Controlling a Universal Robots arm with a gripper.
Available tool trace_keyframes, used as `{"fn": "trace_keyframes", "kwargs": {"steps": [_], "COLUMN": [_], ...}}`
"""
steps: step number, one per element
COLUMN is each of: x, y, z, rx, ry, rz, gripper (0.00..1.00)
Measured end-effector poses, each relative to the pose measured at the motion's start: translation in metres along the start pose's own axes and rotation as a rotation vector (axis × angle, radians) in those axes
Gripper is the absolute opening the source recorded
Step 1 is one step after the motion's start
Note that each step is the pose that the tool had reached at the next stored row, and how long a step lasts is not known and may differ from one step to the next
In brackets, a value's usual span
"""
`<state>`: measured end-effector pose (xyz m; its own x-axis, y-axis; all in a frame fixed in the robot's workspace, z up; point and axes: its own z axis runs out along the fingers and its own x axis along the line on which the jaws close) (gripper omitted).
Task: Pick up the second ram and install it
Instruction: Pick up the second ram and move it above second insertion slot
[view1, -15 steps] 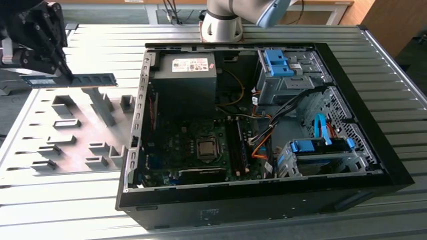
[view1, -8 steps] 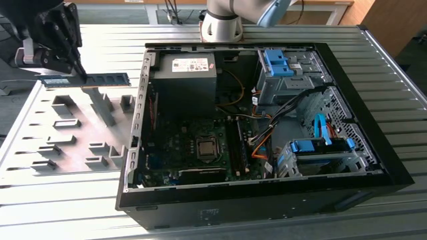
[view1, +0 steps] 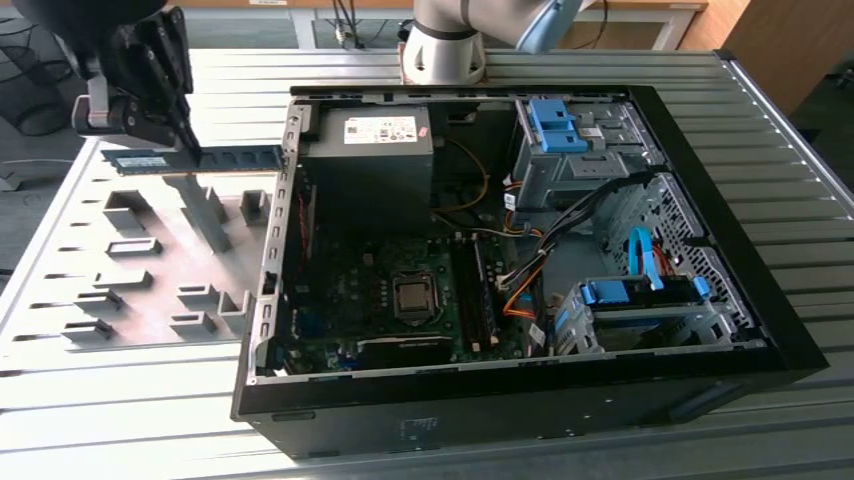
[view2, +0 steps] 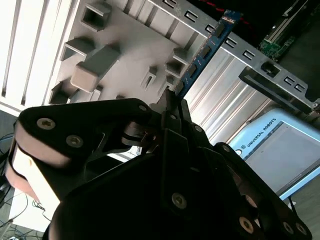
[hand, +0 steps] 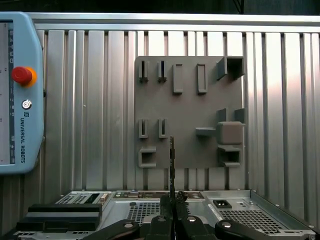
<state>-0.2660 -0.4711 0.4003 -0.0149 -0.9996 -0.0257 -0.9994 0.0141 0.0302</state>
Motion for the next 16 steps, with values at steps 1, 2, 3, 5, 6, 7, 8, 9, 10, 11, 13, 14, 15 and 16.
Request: {"fn": "trace_keyframes", "kwargs": {"steps": [1,2,3,5,6,7,8,9,10,11,13,14,15,16], "x": [0.0000,-0.0001,-0.0001,-0.0002,-0.0002,-0.0003,-0.0003,-0.0003,-0.0004,-0.0004,-0.0005,-0.0005,-0.0005,-0.0006], "y": [-0.0026,-0.0051,-0.0079,-0.0130,-0.0155,-0.0180,-0.0205,-0.0231,-0.0256,-0.0284,-0.0335,-0.0360,-0.0385,-0.0412], "z": [0.0000,-0.0001,-0.0002,-0.0003,-0.0003,-0.0004,-0.0004,-0.0005,-0.0006,-0.0006,-0.0007,-0.0008,-0.0009,-0.0009], "rx": [0.0000,0.0000,0.0000,0.0000,0.0000,0.0001,0.0000,0.0001,0.0000,0.0000,0.0000,0.0000,0.0000,0.0000], "ry": [0.0000,0.0000,0.0000,0.0000,0.0000,-0.0001,-0.0001,-0.0001,0.0000,0.0000,0.0000,0.0000,0.0000,-0.0001], "rz": [0.000,0.000,0.000,0.000,0.000,0.000,0.000,0.000,0.000,0.000,0.000,0.000,0.000,0.000], "gripper": [0.14,0.14,0.14,0.14,0.14,0.14,0.14,0.14,0.14,0.14,0.14,0.14,0.14,0.14]}}
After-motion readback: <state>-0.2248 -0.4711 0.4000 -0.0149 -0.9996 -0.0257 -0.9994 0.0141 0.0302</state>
